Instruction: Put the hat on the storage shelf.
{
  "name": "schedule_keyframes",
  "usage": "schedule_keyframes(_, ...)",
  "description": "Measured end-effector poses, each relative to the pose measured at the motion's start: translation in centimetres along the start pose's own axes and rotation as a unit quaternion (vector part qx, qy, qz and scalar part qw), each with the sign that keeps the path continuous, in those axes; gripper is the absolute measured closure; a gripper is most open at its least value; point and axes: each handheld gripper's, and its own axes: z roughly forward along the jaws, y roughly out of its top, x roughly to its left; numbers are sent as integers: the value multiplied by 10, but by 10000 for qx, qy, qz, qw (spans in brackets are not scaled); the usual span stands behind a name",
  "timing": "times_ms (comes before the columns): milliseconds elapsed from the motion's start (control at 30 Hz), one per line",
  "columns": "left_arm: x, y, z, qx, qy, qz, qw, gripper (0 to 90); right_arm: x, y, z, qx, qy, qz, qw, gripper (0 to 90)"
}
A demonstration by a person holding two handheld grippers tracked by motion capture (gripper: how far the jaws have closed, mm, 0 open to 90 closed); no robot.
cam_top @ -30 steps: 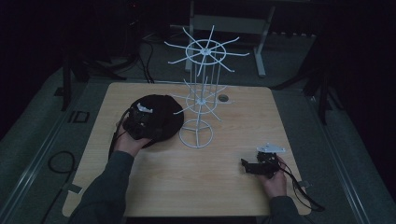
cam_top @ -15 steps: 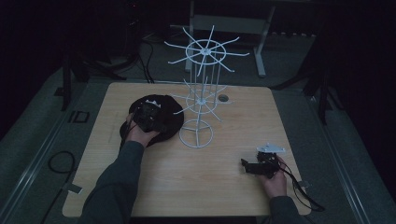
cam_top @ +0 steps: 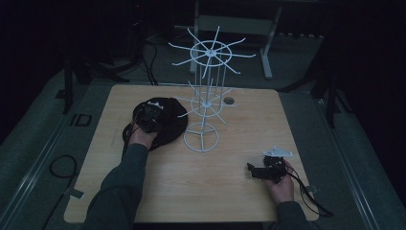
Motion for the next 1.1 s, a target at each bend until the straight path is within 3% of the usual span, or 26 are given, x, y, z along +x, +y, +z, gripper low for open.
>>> schedule_keyframes(133,0,0,-6,-102,80,57,9999,843,0,0,0,0,0,0,10000,126)
schedule_keyframes(700,17,-1,-37,-593,-29,71,9982,853,0,0,0,0,-1,-6,10000,126)
schedule_keyframes(833,22,0,-49,-754,17,58,9971,852,0,0,0,4,0,2,10000,126)
schedule_keyframes(1100,34,-4,-66,-1160,33,-172,9931,852,0,0,0,4,0,5,10000,126)
